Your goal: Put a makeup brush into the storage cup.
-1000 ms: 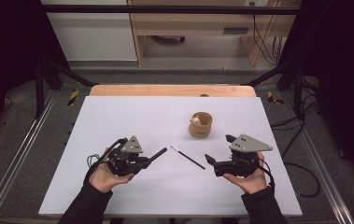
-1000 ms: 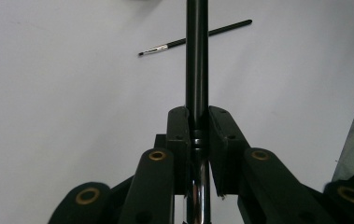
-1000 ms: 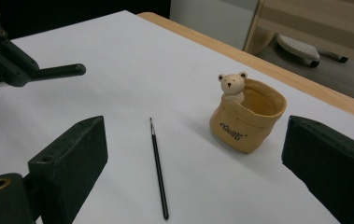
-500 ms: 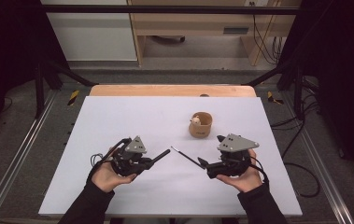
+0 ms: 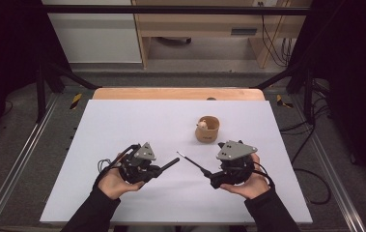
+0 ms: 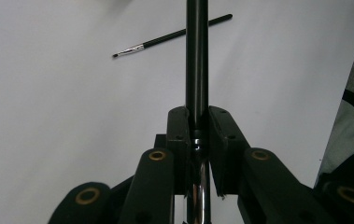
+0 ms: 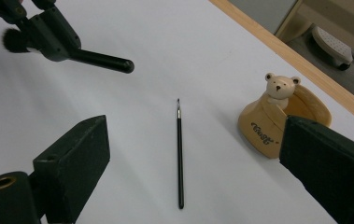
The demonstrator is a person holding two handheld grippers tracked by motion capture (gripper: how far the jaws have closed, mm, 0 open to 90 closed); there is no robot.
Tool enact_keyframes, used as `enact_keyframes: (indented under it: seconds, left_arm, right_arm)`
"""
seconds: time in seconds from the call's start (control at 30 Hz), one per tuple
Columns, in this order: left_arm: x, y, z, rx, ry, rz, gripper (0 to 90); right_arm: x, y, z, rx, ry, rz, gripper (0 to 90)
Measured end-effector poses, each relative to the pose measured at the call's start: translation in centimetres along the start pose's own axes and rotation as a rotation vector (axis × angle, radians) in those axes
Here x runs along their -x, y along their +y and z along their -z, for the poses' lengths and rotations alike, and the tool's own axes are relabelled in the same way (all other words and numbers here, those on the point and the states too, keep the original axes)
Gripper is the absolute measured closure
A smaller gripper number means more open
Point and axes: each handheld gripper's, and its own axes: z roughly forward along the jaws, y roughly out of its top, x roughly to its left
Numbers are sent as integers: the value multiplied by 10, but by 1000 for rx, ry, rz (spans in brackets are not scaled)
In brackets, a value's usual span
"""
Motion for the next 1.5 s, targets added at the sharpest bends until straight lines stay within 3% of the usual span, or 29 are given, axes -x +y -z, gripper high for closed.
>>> enact_keyframes:
  seconds: [1.03,1.5]
  left_arm:
    - [9,1,-7,-13,-56,-40,789]
    - [15,5,-13,-1,-95,-54,789]
  right_arm:
    - [-33,23,-13,-132,70,289,142]
    - [-44,23,-18,-164,105,361,188]
